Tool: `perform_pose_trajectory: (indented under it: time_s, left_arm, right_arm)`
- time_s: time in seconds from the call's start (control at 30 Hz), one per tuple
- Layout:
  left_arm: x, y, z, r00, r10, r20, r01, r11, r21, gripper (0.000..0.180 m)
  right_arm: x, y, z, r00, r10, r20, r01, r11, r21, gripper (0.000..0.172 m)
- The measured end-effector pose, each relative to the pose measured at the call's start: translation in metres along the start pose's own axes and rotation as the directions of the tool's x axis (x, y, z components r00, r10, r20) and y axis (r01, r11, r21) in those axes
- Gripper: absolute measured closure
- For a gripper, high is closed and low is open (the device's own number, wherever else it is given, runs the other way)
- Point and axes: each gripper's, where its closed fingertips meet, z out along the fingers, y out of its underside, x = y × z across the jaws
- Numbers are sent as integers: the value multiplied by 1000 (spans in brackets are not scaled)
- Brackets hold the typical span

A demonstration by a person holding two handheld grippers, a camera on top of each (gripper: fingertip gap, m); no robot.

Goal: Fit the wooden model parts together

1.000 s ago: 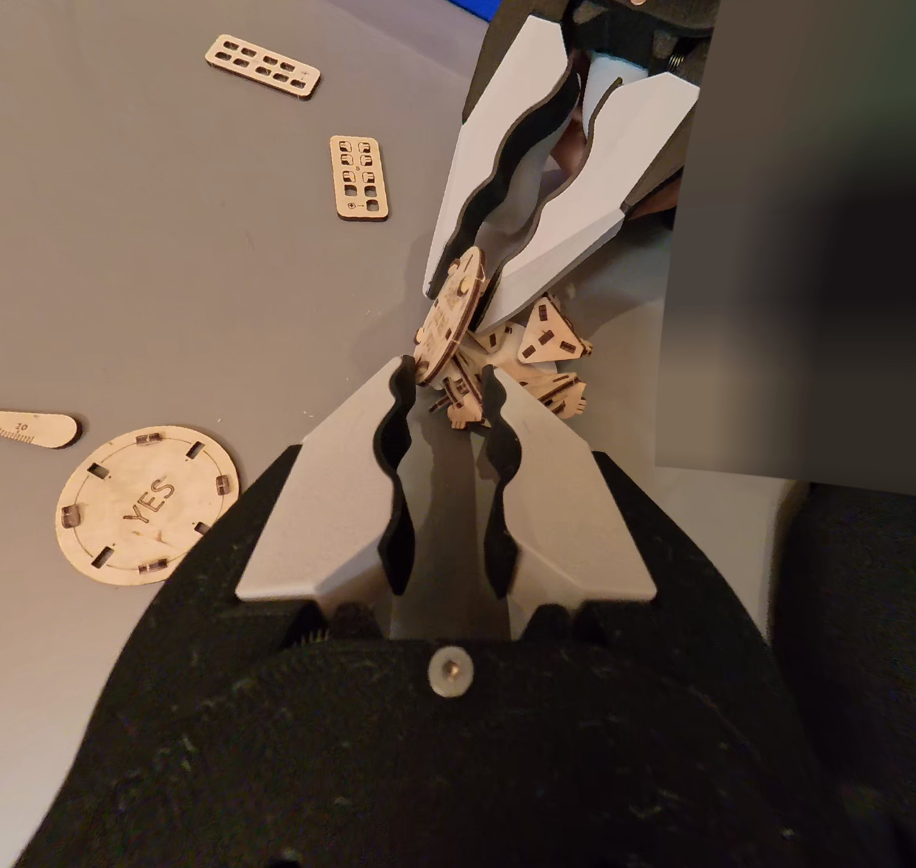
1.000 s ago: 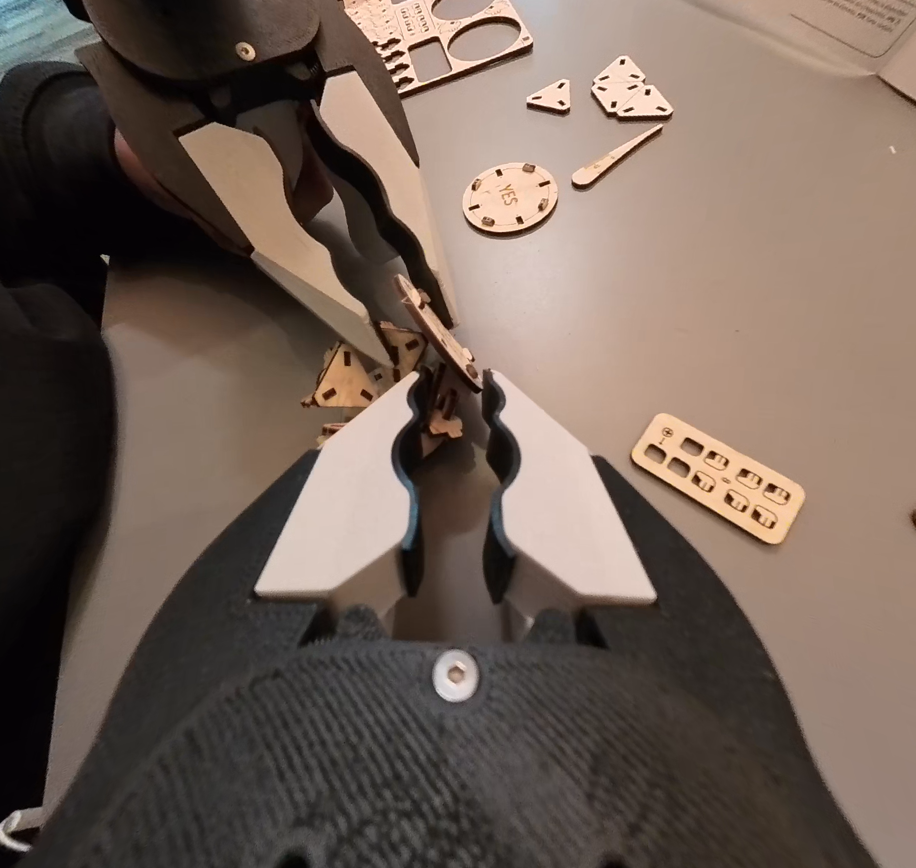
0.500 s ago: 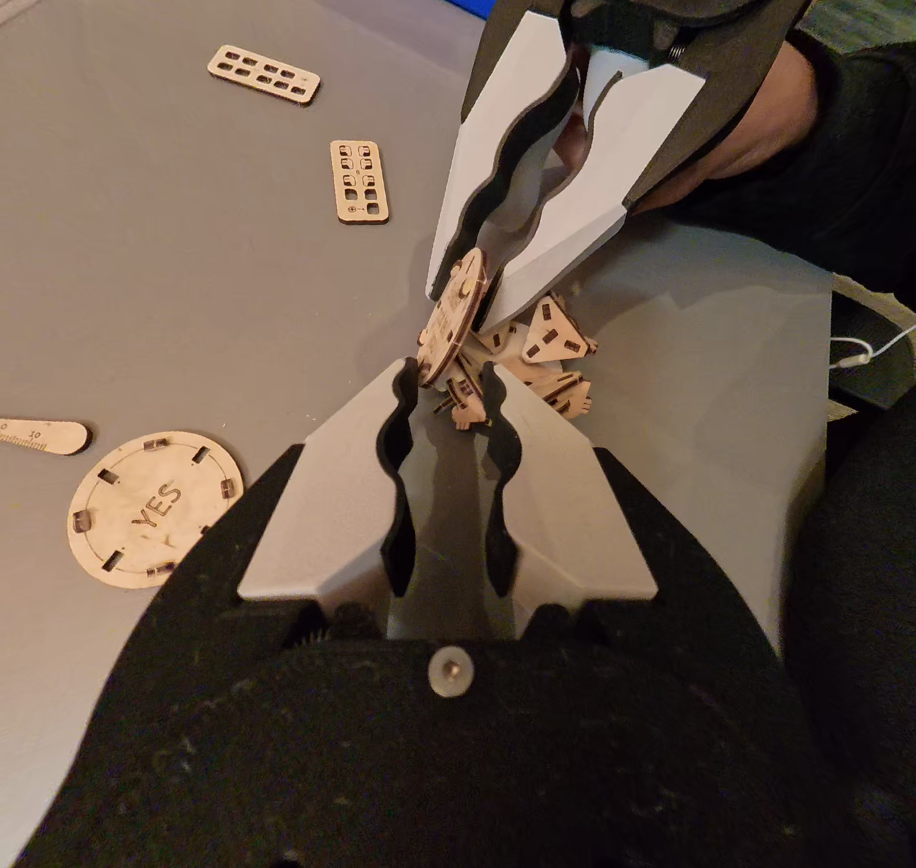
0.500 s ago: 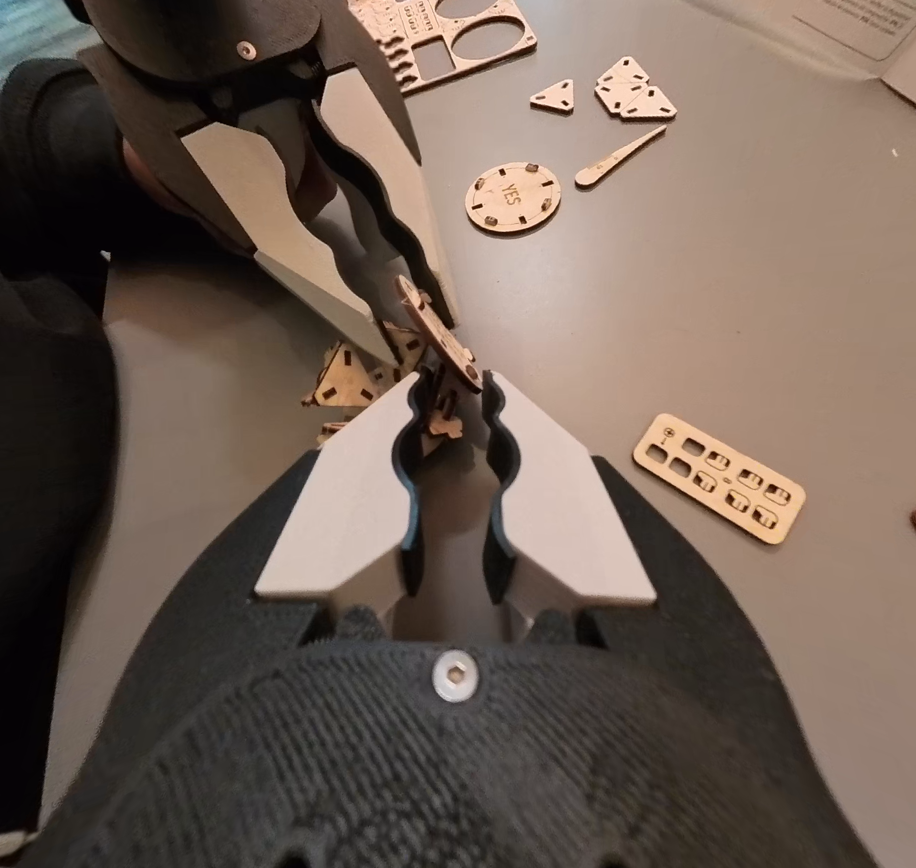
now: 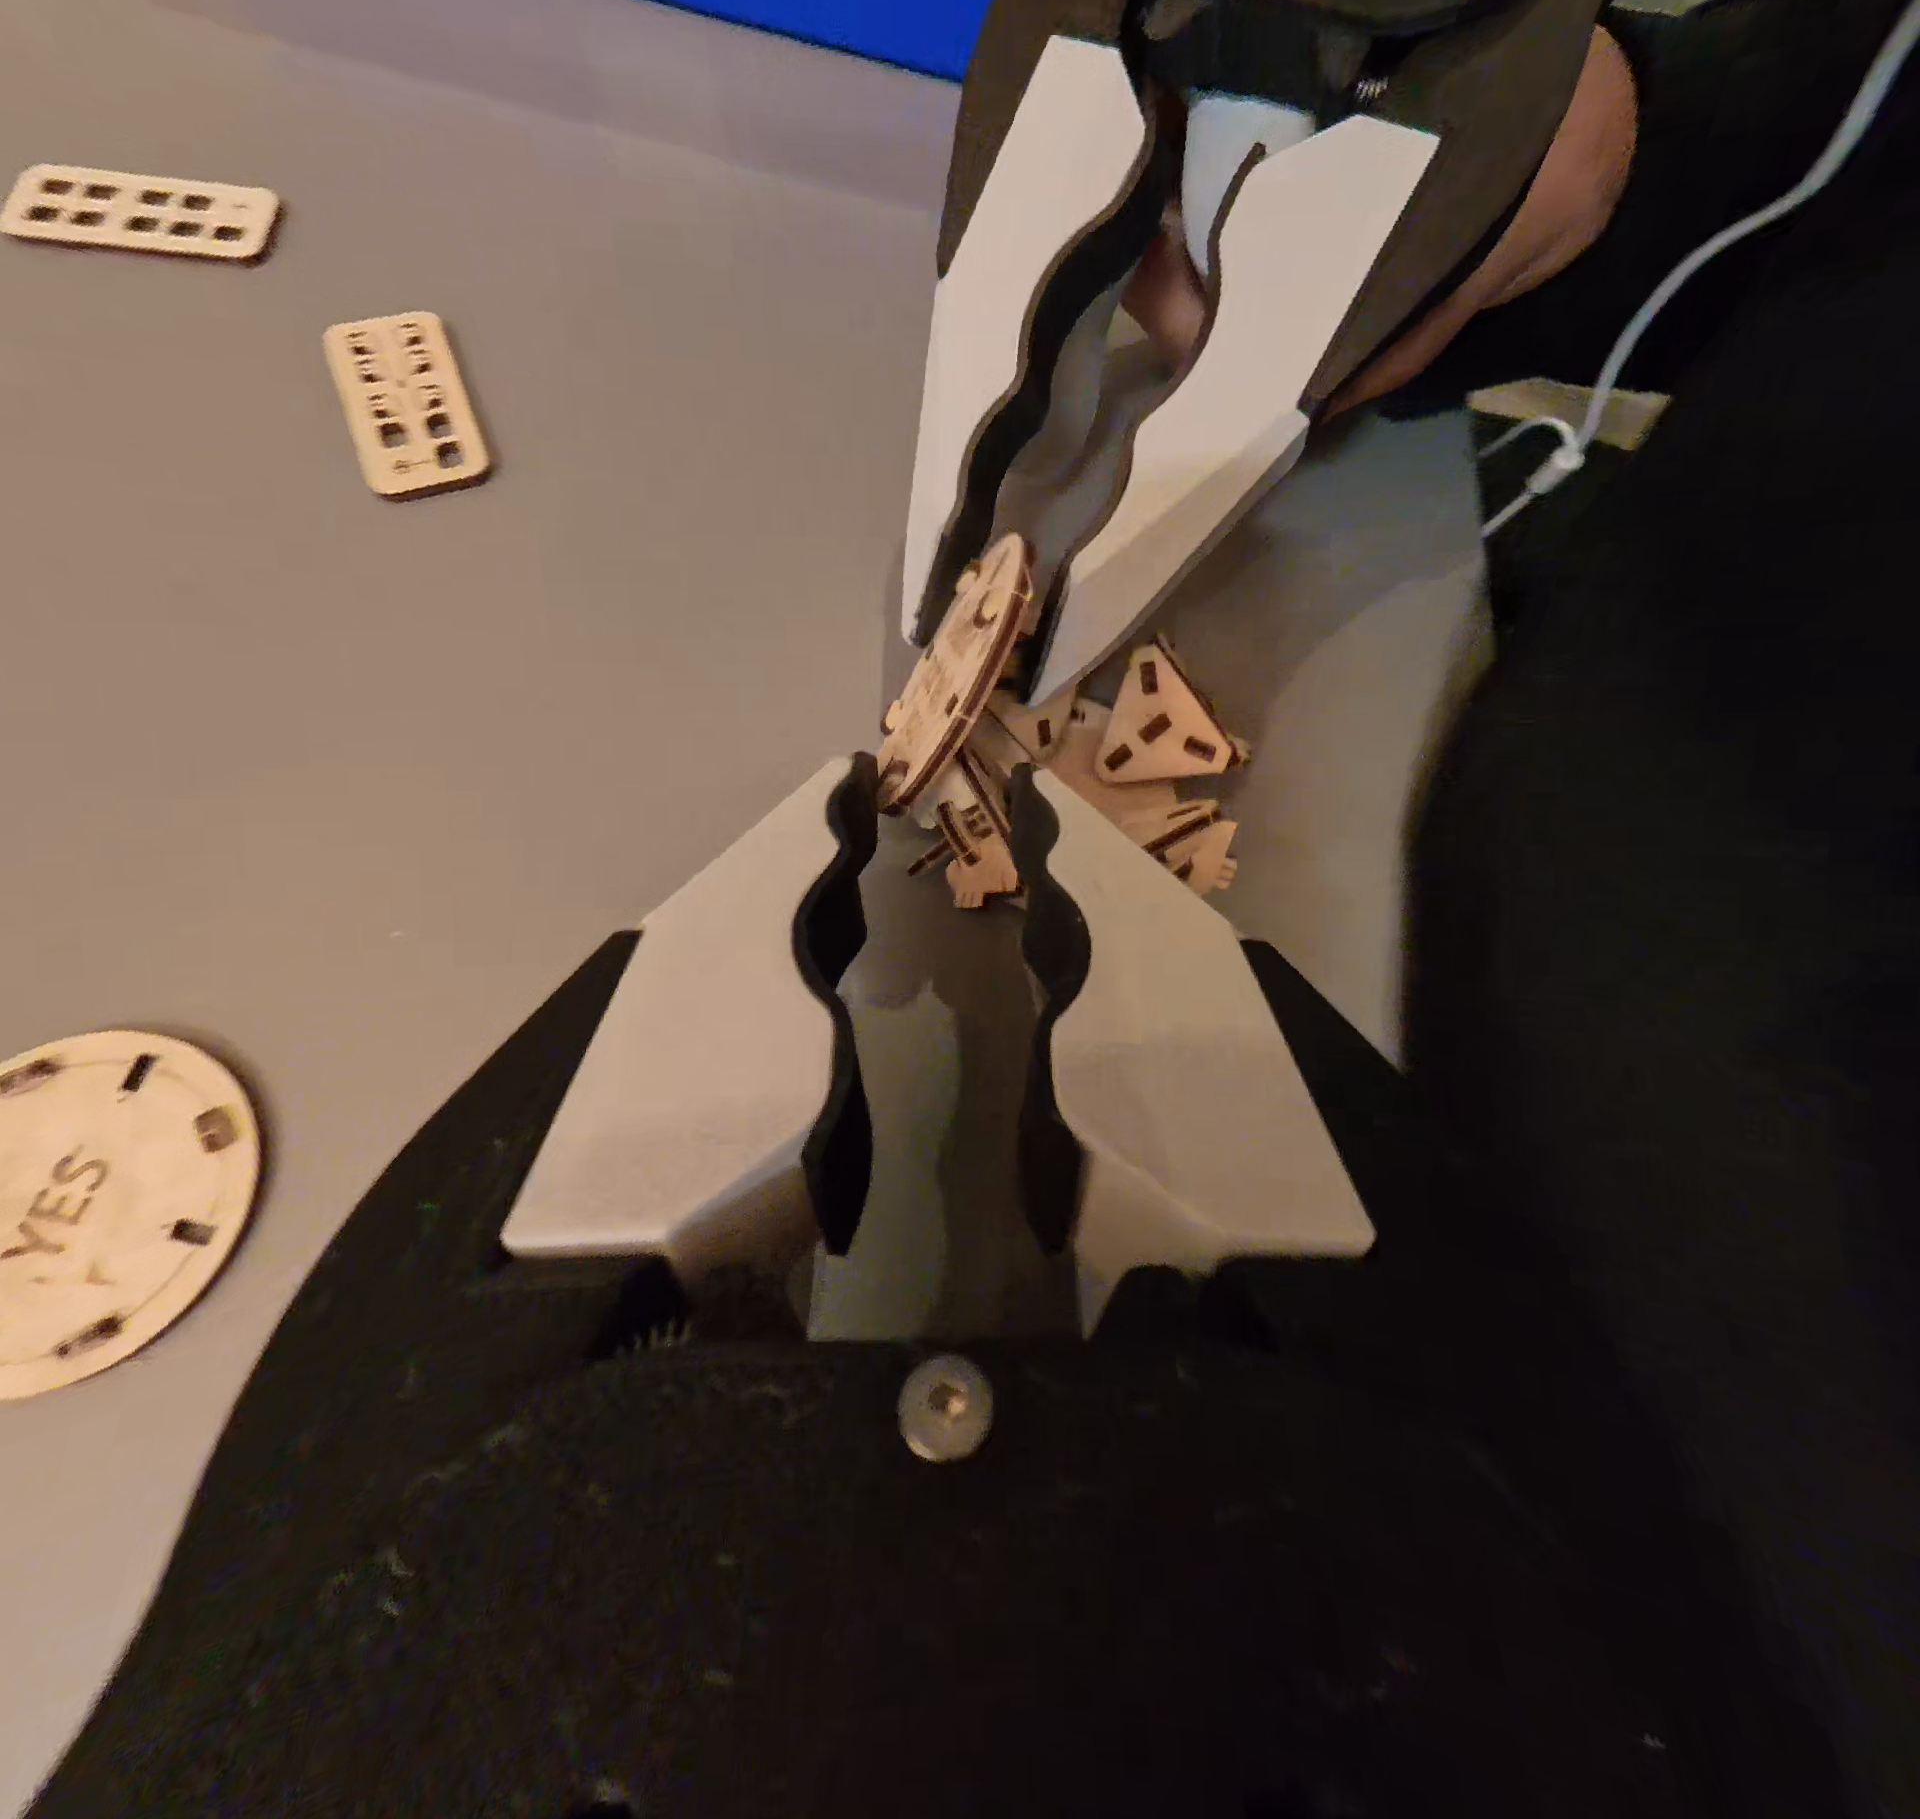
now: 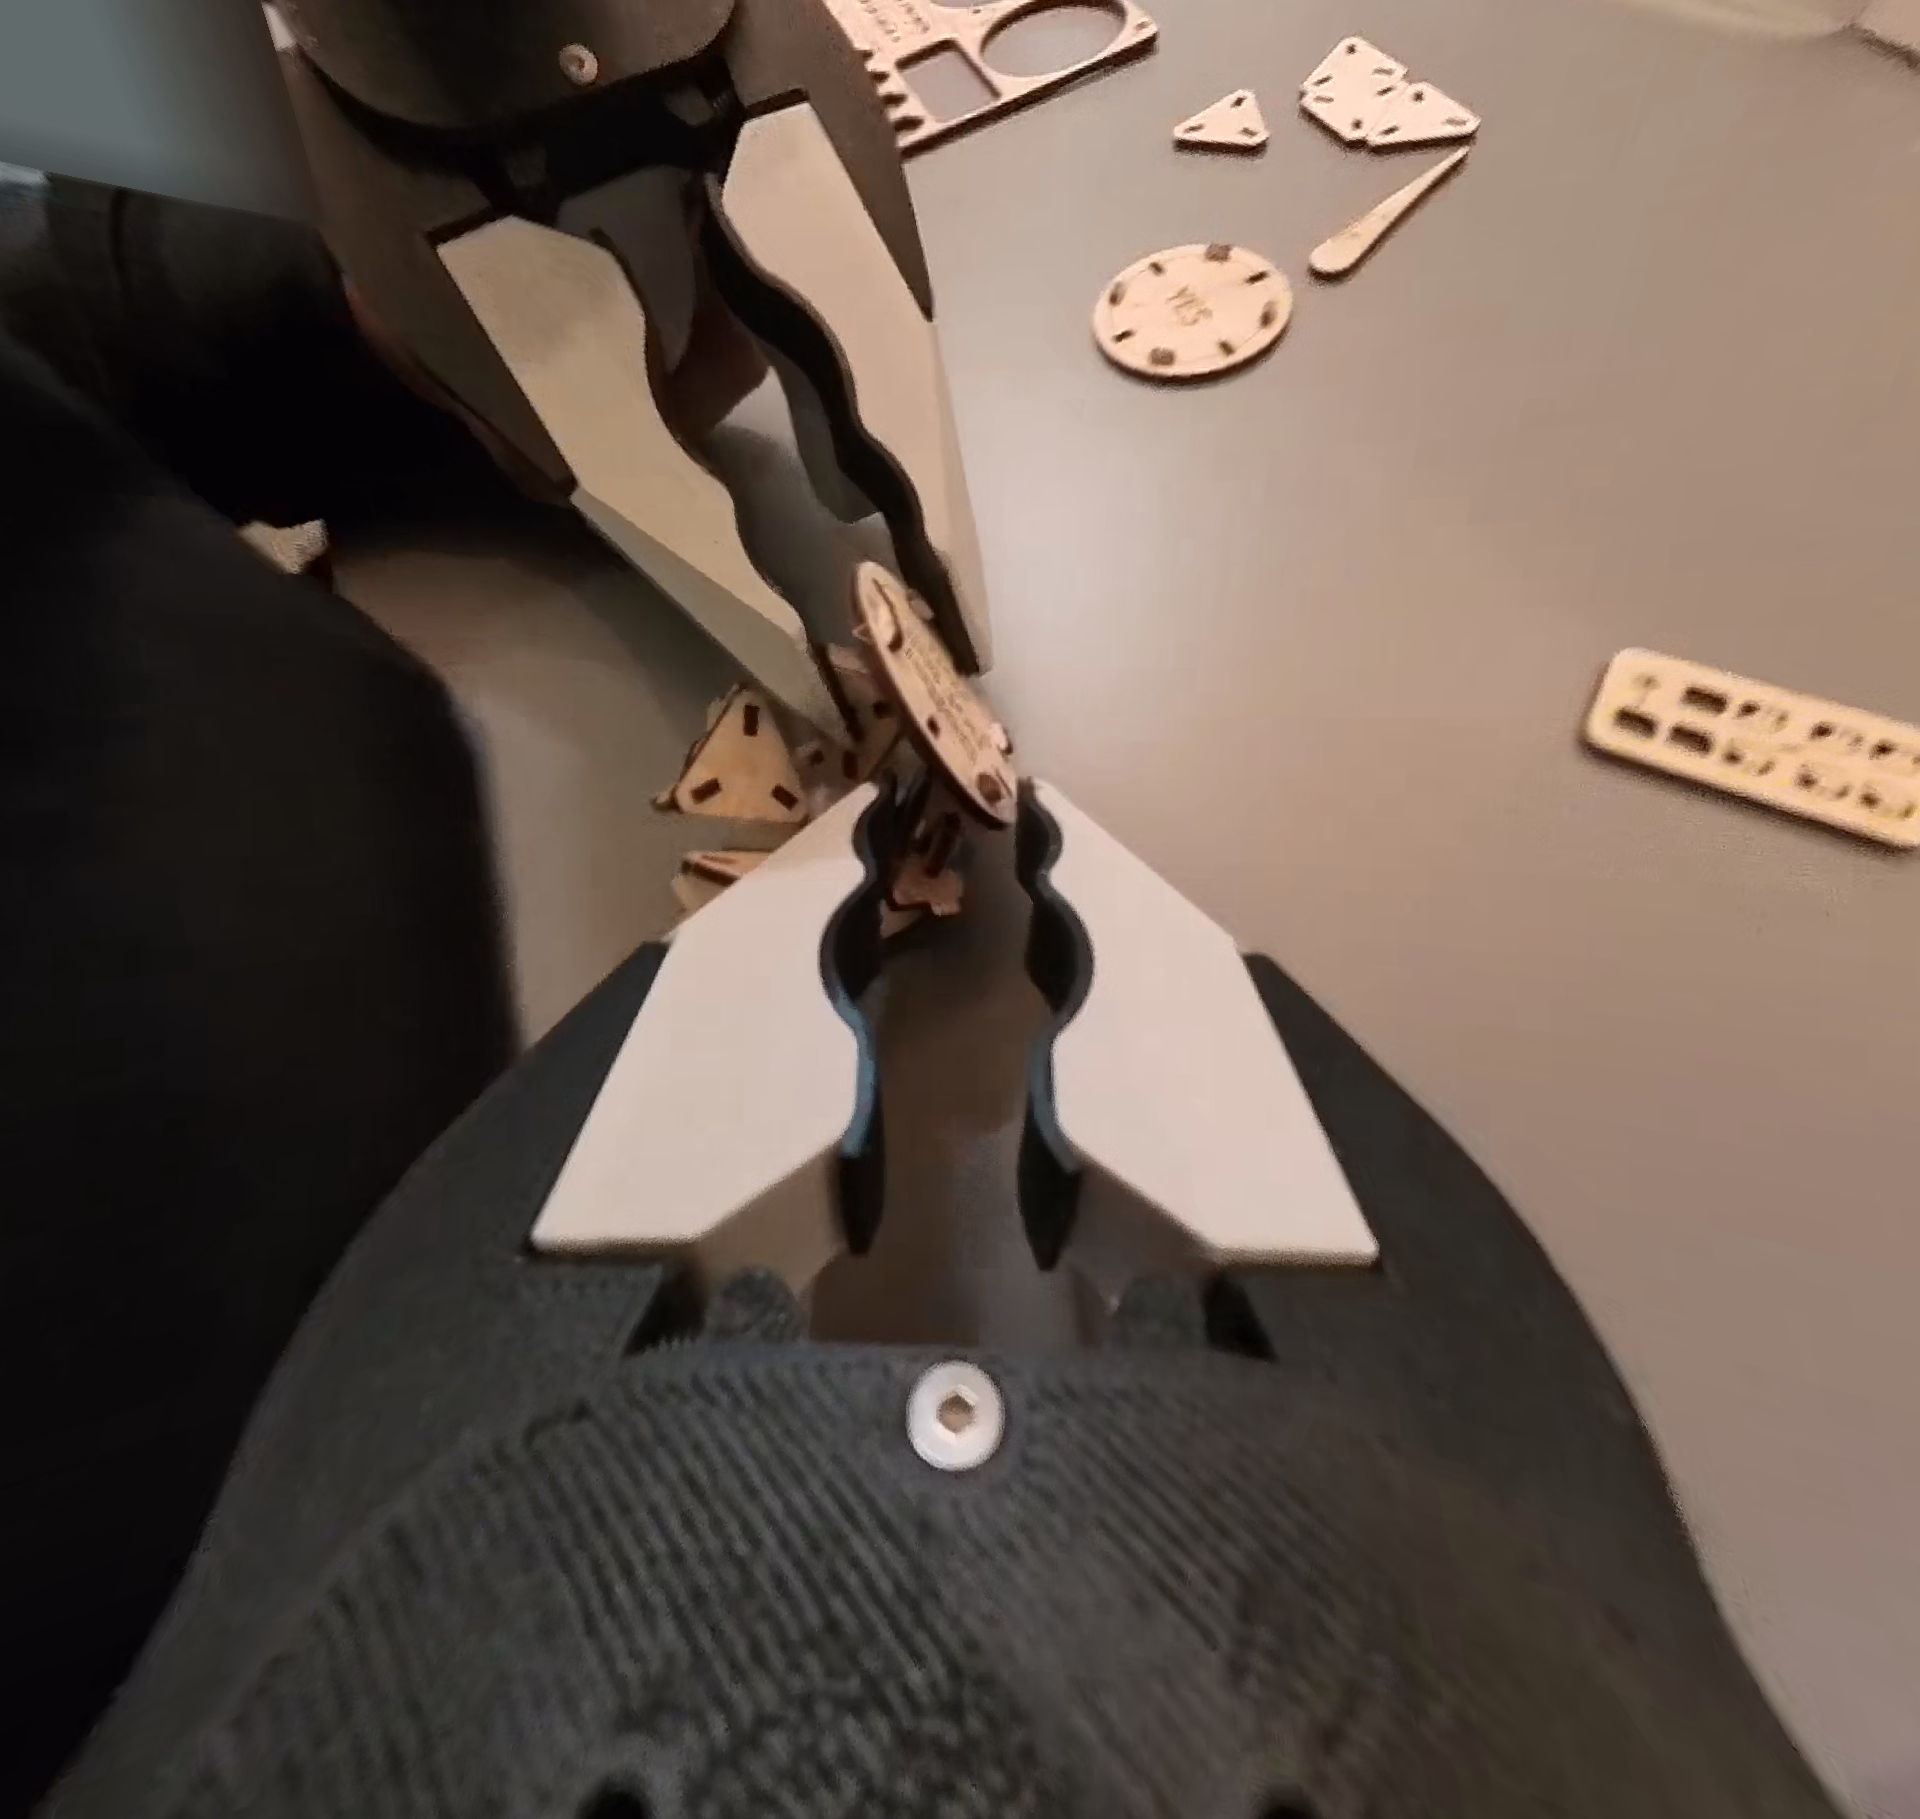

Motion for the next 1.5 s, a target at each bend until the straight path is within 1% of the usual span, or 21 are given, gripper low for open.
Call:
perform_pose_trajectory:
  time_s: [0.17, 0.23, 0.37, 0.43, 0.47, 0.53, 0.63, 0.7, 0.77, 0.8, 0.87, 0.9, 0.97, 1.03, 1.13, 1.2, 1.27, 1.3, 1.4, 1.43, 1.5]
  left_arm:
    - [15, 3, 3, 997, 21, -72, -22, 1000, -18, 157]
    - [16, 3, 3, 996, 8, -93, -10, 1000, -22, 157]
    - [17, 2, 3, 995, 21, -102, -23, 1000, -21, 157]
    - [18, 2, 4, 994, 31, -101, -33, 999, -19, 157]
    - [18, 2, 4, 994, 37, -98, -39, 999, -18, 158]
    - [19, 1, 4, 994, 55, -91, -56, 998, -16, 157]
    - [19, 0, 5, 994, 69, -82, -71, 997, -15, 157]
    - [20, 0, 6, 994, 72, -79, -73, 997, -15, 157]
    - [20, 0, 6, 994, 73, -78, -75, 997, -15, 157]
    - [20, 0, 6, 994, 74, -78, -75, 997, -15, 157]
    - [20, 0, 6, 994, 74, -78, -76, 997, -15, 157]
    - [21, 0, 6, 994, 74, -84, -75, 997, -16, 158]
    - [21, 0, 6, 994, 84, -76, -85, 996, -15, 158]
    - [21, 0, 6, 994, 86, -74, -87, 996, -15, 158]
    - [25, -1, 7, 991, 80, -103, -81, 997, -12, 158]
    - [25, 0, 8, 993, 81, -89, -83, 996, -17, 158]
    - [25, 0, 8, 993, 79, -89, -81, 997, -18, 158]
    - [25, 0, 8, 993, 73, -92, -75, 997, -19, 158]
    - [25, 0, 8, 993, 71, -91, -73, 997, -20, 158]
    - [28, -1, 8, 992, 67, -107, -69, 997, -16, 159]
    - [27, 0, 8, 993, 73, -91, -75, 997, -20, 158]
  right_arm:
    - [-17, 3, -10, 993, 79, 90, -81, 996, 23, 141]
    - [-18, -5, -12, 990, 71, 120, -79, 995, 61, 127]
    - [-18, -18, -16, 977, 31, 212, -57, 992, 116, 117]
    - [-11, -27, -21, 961, 85, 264, -129, 980, 153, 123]
    - [-6, -33, -25, 949, 121, 291, -178, 968, 177, 132]
    - [10, -39, -30, 929, 215, 302, -281, 940, 195, 172]
    - [25, -27, -21, 914, 312, 258, -347, 932, 102, 172]
    - [30, -27, -18, 926, 317, 206, -345, 931, 119, 172]
    - [27, -28, -18, 910, 352, 220, -385, 913, 131, 172]
    - [20, -20, -14, 890, 383, 249, -411, 909, 71, 172]
    - [-1, 10, -4, 858, 423, 292, -398, 906, -142, 172]
    - [0, 17, -2, 877, 407, 256, -376, 912, -162, 172]
    - [13, 3, -10, 898, 383, 215, -380, 923, -58, 172]
    - [18, -14, -19, 876, 413, 250, -434, 900, 32, 172]
    - [-8, 15, -5, 839, 452, 301, -418, 892, -175, 172]
    - [6, 7, -11, 868, 424, 258, -414, 905, -95, 172]
    - [24, -14, -26, 861, 439, 257, -462, 886, 37, 172]
    - [26, -18, -29, 855, 441, 271, -473, 879, 60, 172]
    - [-6, 5, -12, 833, 441, 335, -431, 896, -109, 172]
    - [-10, 13, -8, 844, 433, 315, -409, 901, -143, 172]
    - [8, 5, -16, 894, 386, 226, -384, 922, -54, 172]
